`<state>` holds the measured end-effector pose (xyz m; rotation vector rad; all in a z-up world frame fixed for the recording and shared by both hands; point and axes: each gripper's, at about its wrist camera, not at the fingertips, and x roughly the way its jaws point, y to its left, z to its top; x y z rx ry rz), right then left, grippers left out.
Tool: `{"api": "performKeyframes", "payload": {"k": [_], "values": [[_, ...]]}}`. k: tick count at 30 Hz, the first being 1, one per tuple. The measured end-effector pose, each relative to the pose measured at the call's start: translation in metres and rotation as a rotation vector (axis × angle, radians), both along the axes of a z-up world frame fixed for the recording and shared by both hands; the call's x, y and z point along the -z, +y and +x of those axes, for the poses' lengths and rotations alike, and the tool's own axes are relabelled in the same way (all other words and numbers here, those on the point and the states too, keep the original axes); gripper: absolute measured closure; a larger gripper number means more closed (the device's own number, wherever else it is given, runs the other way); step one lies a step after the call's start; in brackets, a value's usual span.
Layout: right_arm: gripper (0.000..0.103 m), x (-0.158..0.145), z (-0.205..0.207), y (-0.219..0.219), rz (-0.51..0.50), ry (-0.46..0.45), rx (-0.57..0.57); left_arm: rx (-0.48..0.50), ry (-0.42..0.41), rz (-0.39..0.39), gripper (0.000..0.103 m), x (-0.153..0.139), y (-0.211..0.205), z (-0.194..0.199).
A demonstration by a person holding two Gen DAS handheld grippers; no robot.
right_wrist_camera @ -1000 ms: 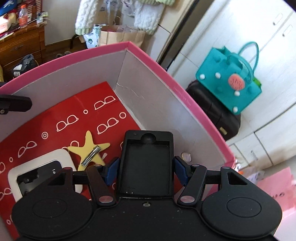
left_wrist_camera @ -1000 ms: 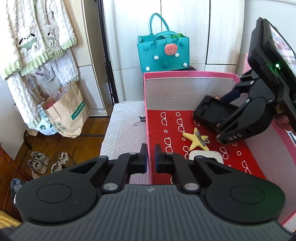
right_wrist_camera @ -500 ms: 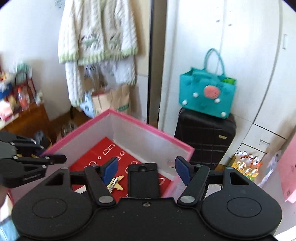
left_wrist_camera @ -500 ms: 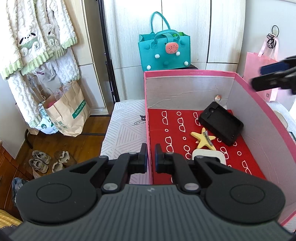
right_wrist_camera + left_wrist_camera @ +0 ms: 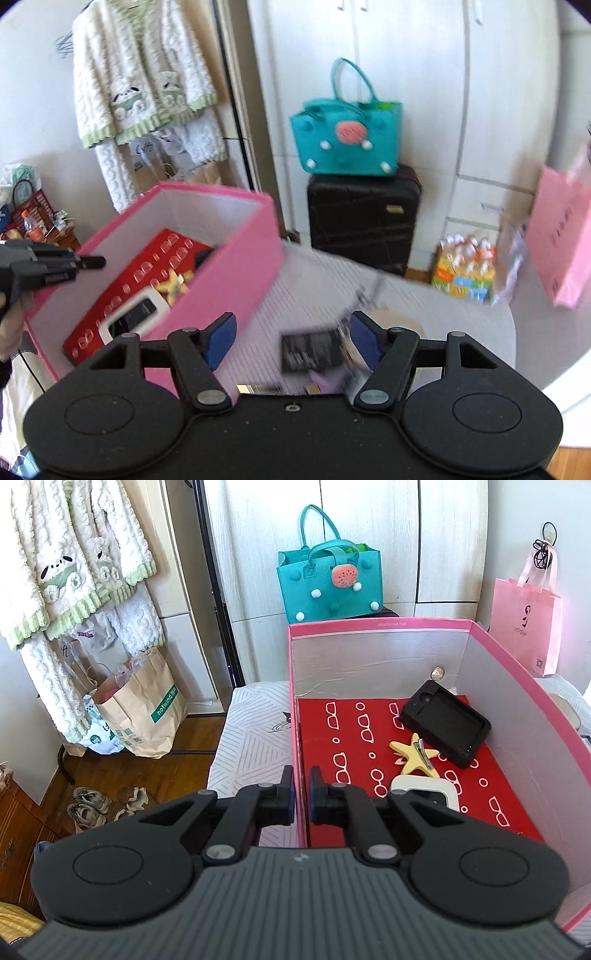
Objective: Organize rigid objects
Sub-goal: 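Move the right tool back toward the cream claw clip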
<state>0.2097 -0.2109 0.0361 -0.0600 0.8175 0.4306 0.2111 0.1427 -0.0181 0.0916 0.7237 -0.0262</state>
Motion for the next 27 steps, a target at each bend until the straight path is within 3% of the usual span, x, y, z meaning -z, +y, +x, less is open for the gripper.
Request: {"api": "performKeyframes", "payload": {"k": [5,14,27], "values": [[0.031,0.026,-0.026,-0.019,-0.002,0.035,0.041,0.002,-0.005,-0.012,0.097,-0.001,0.001,-0.001],[0.035,0.057,-0.069,-0.038,-0.076,-0.037,0.07,-0.007,-0.007,-0.015,0.097,-0.001,0.002,-0.001],[0.035,0.082,-0.072,-0.058,-0.137,0.001,0.116,-0.01,0.006,-0.016,0.097,-0.001,0.002,0.0]]}}
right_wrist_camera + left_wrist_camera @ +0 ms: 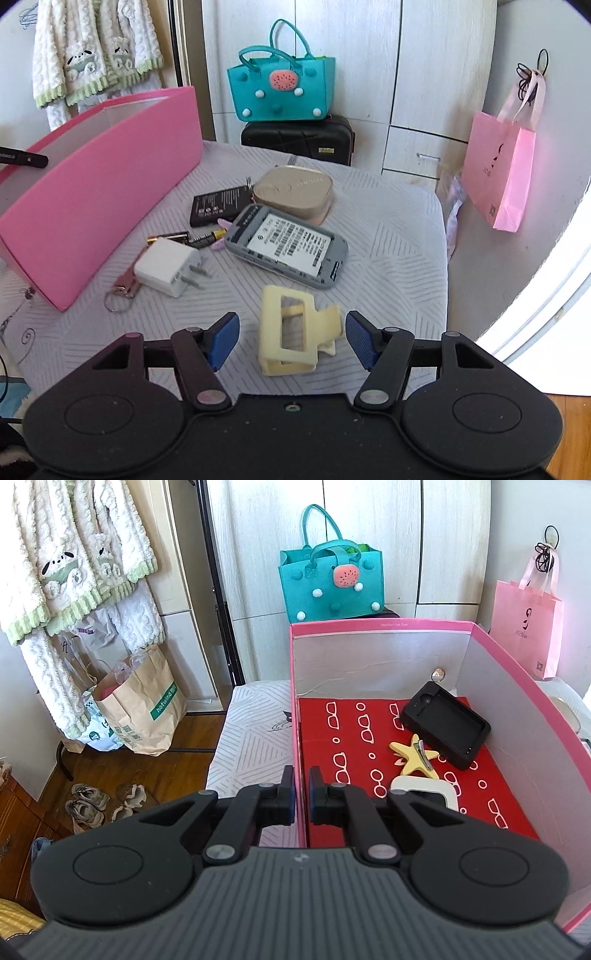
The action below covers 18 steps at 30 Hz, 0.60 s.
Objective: Organize rigid objects
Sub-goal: 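Move the right tool back toward the cream claw clip, then grasp the cream claw clip with the right tool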
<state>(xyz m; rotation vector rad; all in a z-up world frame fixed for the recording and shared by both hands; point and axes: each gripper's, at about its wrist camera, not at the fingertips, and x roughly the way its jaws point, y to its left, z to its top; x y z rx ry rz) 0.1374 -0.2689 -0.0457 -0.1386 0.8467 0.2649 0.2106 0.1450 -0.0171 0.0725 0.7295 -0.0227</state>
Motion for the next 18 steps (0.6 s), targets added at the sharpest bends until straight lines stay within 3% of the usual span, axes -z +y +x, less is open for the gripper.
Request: {"api": "performKeyframes", "payload": {"k": [1,2,10,18], "values": [[0.036,0.002,0.001,0.0,-0.003,0.002,0.0,0.001,0.002,-0.001,0.097,0.0,0.0,0.0],[0.049,0.004,0.001,0.002,-0.012,0.003,-0.001,0.001,0.004,-0.002,0.097,0.001,0.0,0.001],[0.05,-0.015,-0.009,0.017,-0.049,-0.04,-0.06,-0.003,-0.012,0.045,0.099,0.001,-0.006,-0.002],[0.05,-0.067,-0.02,0.051,-0.015,-0.136,-0.184,-0.015,-0.023,0.105,0.098,-0.001,-0.015,-0.002]]}}
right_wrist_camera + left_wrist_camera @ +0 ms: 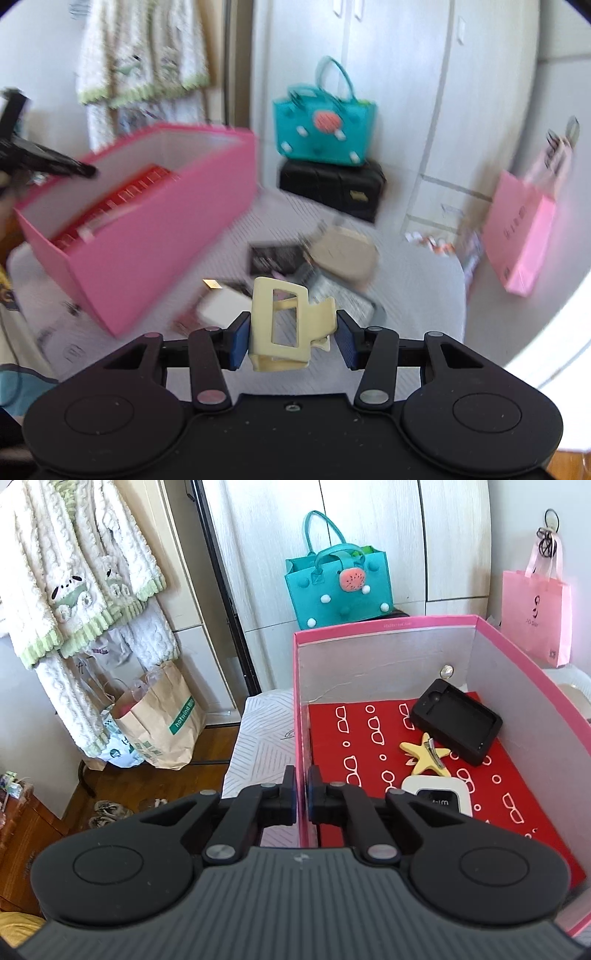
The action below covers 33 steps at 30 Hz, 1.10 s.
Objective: Organize rigid objects
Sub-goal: 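Grasp the cream claw clip with the right tool, then carry the claw clip into the pink box and release it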
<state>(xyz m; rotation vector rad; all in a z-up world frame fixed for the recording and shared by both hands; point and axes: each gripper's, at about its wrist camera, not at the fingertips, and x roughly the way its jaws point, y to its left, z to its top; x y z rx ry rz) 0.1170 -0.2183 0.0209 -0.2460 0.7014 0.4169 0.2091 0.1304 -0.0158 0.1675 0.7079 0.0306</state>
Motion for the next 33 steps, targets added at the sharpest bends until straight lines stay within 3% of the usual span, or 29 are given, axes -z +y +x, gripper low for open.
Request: {"api": "performKeyframes", "payload": {"k": [6,14,23,26,29,33], "values": [[0.05,-0.033,-0.002,0.047,0.045,-0.052,-0.179,-0.01,0.091,0.078,0.096,-0.013,-0.014,-0.008],[0.05,-0.044,0.031,0.121,0.037,-0.028,-0.344,0.04,0.203,-0.038,0.095,-0.02,0.008,-0.027],[0.05,-0.003,0.083,0.206,-0.367,0.044,-0.476,0.05,0.152,-0.096,0.099,-0.025,0.015,-0.036],[0.05,0.01,0.092,0.22,-0.438,0.149,-0.53,0.035,0.157,-0.126,0.1,-0.027,0.018,-0.034],[0.05,0.023,0.09,0.231,-0.545,0.185,-0.582,0.009,0.142,-0.156,0.1,-0.03,0.018,-0.033],[0.049,0.034,0.102,0.233,-0.545,0.259,-0.554,-0.004,0.131,-0.181,0.1,-0.029,0.02,-0.034]]}}
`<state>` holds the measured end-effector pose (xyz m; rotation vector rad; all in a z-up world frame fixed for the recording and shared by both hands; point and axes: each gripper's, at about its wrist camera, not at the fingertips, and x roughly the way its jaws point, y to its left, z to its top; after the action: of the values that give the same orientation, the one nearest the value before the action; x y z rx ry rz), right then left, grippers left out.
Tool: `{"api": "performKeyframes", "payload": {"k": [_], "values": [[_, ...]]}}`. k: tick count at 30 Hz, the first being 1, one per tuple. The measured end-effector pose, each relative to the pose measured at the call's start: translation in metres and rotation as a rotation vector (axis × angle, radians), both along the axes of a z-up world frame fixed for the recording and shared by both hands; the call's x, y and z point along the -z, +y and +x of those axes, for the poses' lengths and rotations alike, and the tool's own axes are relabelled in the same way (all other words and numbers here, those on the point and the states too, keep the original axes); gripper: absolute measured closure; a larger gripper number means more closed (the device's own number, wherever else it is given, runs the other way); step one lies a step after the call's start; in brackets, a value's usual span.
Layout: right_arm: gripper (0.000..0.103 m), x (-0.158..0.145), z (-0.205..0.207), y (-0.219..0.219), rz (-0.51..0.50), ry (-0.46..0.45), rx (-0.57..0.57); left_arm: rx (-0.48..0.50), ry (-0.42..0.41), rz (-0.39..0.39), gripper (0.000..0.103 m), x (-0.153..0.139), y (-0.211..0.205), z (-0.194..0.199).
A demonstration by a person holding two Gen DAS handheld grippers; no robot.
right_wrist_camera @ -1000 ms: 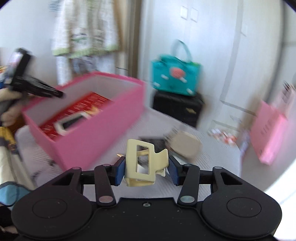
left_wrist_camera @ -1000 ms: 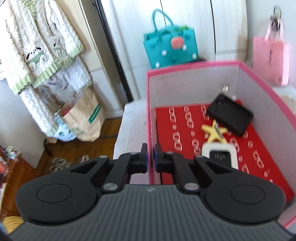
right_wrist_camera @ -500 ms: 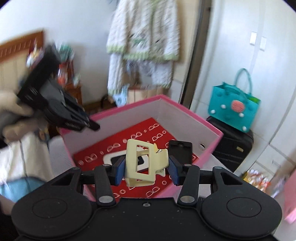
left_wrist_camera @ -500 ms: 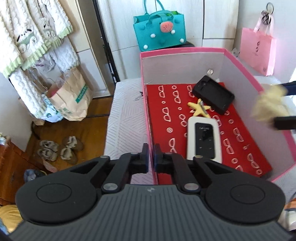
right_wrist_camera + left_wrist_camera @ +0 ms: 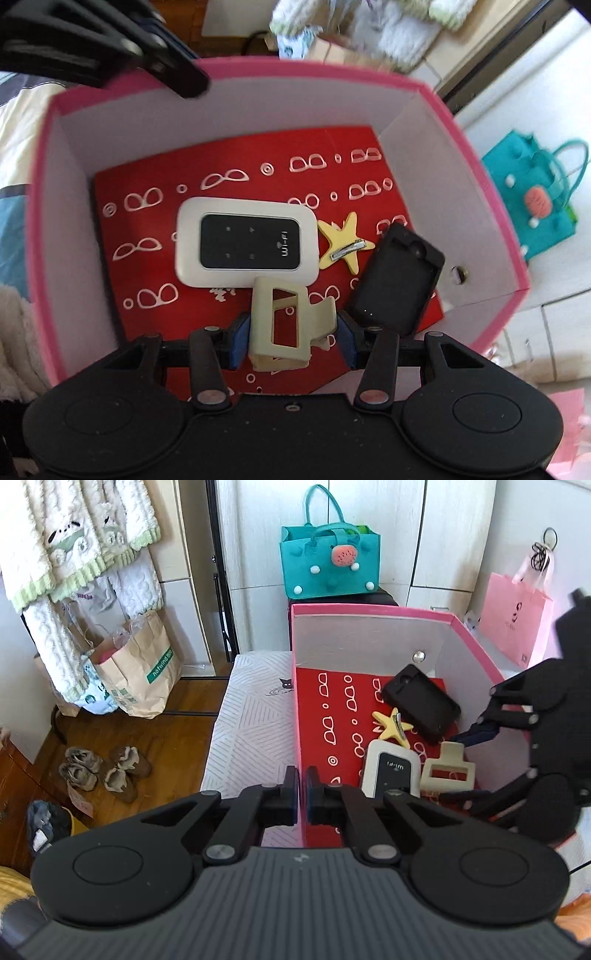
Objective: Organize rigid objects
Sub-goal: 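Carry the claw clip into the pink box and release it, then return the right tool to the items and grasp the white charger cube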
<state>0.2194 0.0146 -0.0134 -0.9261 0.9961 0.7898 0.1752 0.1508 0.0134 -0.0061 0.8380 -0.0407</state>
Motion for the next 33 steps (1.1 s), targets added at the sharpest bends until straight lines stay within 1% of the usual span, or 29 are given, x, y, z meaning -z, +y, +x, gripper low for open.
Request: {"api": "performKeyframes", "payload": {"k": [3,5,8,10,12,13,14,15,19,22,24,26,29,31,33], "values": [[0.049,-0.006,0.011,-0.001,0.087,0.066,0.038,-0.008,-0.009,-0.004,0.1,0.0,0.0,-0.001],[0.049,-0.004,0.017,0.0,0.133,0.079,0.059,-0.018,-0.017,0.0,0.1,0.001,-0.002,-0.002],[0.049,0.002,0.02,-0.003,0.123,0.02,0.09,-0.027,-0.028,0.004,0.1,0.002,-0.004,-0.003],[0.049,-0.005,0.019,-0.01,0.147,-0.006,0.105,-0.033,-0.028,0.003,0.1,0.002,-0.003,-0.003],[0.049,-0.02,0.015,-0.019,0.195,-0.029,0.113,-0.038,-0.029,-0.004,0.1,0.002,-0.002,-0.004],[0.047,-0.029,0.012,-0.024,0.226,-0.027,0.11,-0.039,-0.03,-0.012,0.1,0.003,-0.001,-0.004],[0.041,-0.039,0.008,-0.03,0.264,-0.025,0.112,-0.042,-0.032,-0.015,0.1,0.003,-0.001,-0.004],[0.04,-0.05,0.004,-0.037,0.309,-0.031,0.126,-0.042,-0.035,-0.01,0.1,0.003,-0.001,-0.004],[0.039,-0.084,-0.012,-0.079,0.498,-0.068,0.233,-0.034,-0.028,0.016,0.1,0.003,-0.006,-0.007],[0.039,-0.094,-0.029,-0.123,0.634,-0.108,0.356,-0.037,-0.018,0.006,0.1,0.002,-0.004,-0.009],[0.039,-0.089,-0.043,-0.146,0.672,-0.13,0.429,-0.044,-0.016,0.0,0.1,0.002,-0.004,-0.01],[0.04,-0.077,-0.056,-0.163,0.686,-0.128,0.481,-0.047,-0.018,-0.004,0.1,0.003,-0.004,-0.011],[0.045,-0.056,-0.068,-0.182,0.693,-0.145,0.583,-0.062,-0.02,0.003,0.1,0.003,-0.006,-0.011],[0.045,-0.037,-0.078,-0.19,0.686,-0.176,0.617,-0.066,-0.027,0.008,0.1,0.004,-0.008,-0.012],[0.045,-0.016,-0.085,-0.197,0.696,-0.168,0.632,-0.069,-0.036,0.008,0.1,0.005,-0.008,-0.014]]}}
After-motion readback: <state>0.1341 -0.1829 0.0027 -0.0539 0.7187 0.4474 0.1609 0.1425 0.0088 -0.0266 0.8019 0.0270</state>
